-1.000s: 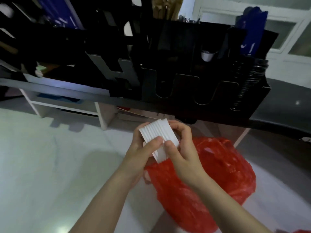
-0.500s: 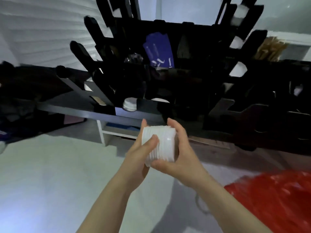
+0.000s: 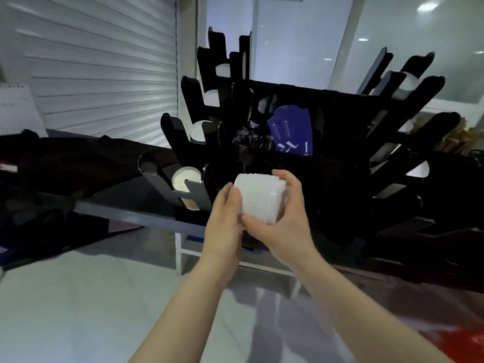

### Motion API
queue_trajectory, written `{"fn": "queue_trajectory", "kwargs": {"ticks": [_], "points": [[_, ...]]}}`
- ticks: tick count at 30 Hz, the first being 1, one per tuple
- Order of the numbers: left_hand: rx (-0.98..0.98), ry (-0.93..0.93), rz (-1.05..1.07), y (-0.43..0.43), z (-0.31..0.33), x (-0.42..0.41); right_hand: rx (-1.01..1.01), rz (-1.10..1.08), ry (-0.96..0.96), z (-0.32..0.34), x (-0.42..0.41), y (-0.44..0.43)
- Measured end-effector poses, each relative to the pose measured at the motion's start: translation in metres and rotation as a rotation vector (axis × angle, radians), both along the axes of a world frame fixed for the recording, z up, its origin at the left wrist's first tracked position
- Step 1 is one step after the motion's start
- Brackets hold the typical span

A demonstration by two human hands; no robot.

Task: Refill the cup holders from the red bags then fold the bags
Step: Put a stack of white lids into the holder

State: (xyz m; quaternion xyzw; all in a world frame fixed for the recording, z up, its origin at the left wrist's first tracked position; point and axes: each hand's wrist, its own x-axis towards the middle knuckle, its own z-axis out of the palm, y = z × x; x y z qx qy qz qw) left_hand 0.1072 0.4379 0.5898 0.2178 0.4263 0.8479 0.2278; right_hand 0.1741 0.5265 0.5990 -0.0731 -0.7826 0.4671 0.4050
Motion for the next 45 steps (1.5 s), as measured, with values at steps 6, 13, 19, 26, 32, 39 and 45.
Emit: {"fn": "queue_trajectory", "kwargs": {"ticks": [6, 13, 19, 26, 32, 39, 45], "points": [[-0.043, -0.111, 0.136, 0.001, -0.027, -0.012, 0.326, -0.204, -0.122, 0.038, -0.048, 0.035], [-0.608, 0.718, 0.417, -0.002, -0.049, -0.032, 0.649, -0.294, -0.396, 0.055, -0.080, 0.042], [-1.140, 1.257, 0.427, 0.001, -0.077, -0.033, 0.852, -0.361, -0.604, 0.048, -0.088, 0.037], [-1.071, 1.204, 0.337, 0.006, -0.086, -0.038, 1.000, -0.332, -0.766, 0.033, -0.101, 0.038], [-0.997, 1.182, 0.309, 0.002, -0.089, -0.041, 1.117, -0.247, -0.951, 0.018, -0.111, 0.050], [-0.969, 1.194, 0.270, -0.003, -0.085, -0.043, 1.112, -0.260, -0.842, 0.021, -0.107, 0.052], [-0.929, 1.187, 0.281, -0.006, -0.085, -0.043, 1.203, -0.290, -0.769, 0.016, -0.101, 0.046]]}}
